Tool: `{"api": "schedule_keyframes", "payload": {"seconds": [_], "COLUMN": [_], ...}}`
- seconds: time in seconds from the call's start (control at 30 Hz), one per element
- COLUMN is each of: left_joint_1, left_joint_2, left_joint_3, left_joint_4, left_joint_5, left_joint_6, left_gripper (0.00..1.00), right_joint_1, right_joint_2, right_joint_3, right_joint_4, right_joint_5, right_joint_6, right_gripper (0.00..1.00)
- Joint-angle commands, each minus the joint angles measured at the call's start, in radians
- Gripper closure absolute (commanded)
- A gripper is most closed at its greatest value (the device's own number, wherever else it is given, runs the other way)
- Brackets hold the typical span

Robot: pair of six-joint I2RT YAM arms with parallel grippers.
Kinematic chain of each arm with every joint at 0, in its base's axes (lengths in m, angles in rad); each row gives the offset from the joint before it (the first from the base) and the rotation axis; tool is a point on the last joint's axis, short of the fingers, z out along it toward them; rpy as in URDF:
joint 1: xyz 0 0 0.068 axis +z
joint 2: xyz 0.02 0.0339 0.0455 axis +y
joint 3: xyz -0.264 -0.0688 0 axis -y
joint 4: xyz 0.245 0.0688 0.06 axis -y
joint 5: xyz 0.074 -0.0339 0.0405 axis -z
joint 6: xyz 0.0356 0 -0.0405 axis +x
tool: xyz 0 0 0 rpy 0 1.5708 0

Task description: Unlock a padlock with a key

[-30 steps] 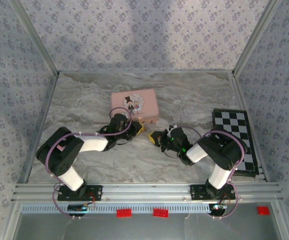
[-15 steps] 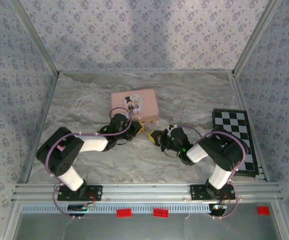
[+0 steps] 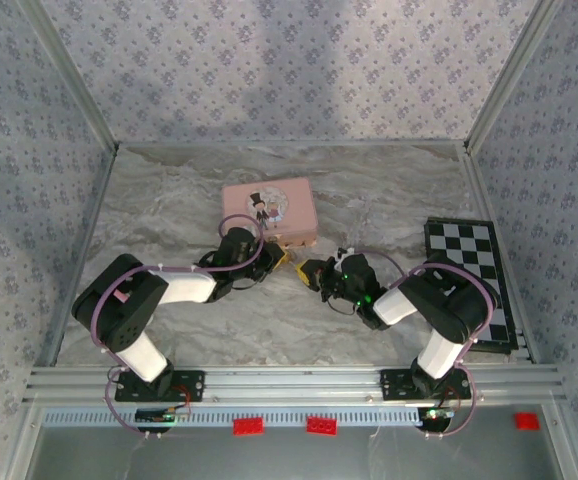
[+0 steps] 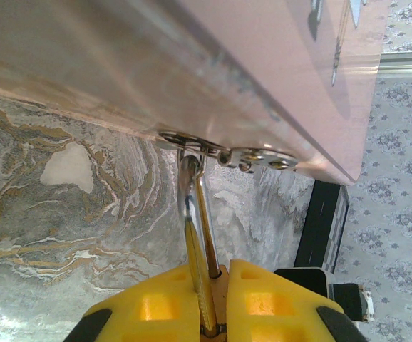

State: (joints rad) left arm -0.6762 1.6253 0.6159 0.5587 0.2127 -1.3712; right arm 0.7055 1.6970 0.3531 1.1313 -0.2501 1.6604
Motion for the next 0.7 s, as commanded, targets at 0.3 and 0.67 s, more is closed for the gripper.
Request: {"api": "schedule_keyframes", "payload": {"seconds": [0.3, 0.67], "left_joint_1": [-0.021, -0.021], "left_joint_2": [0.010, 0.008], "left_joint_3": [0.002, 0.002], "left_joint_4": [0.049, 0.051], "left_joint_5": [0.068, 0.072], "left_joint_6": [-0.029, -0.031], "left_gripper": [1.00, 1.00], "right_joint_1": [0.008, 0.015], "right_joint_2": [-0.008, -0.011], "right_joint_3": [0.009, 0.021], "right_joint_4": [-0.040, -0.050], "right_joint_5": [0.028, 0.040], "right_joint_6": [-0.001, -0.002], "right_gripper": [1.00, 1.00]}}
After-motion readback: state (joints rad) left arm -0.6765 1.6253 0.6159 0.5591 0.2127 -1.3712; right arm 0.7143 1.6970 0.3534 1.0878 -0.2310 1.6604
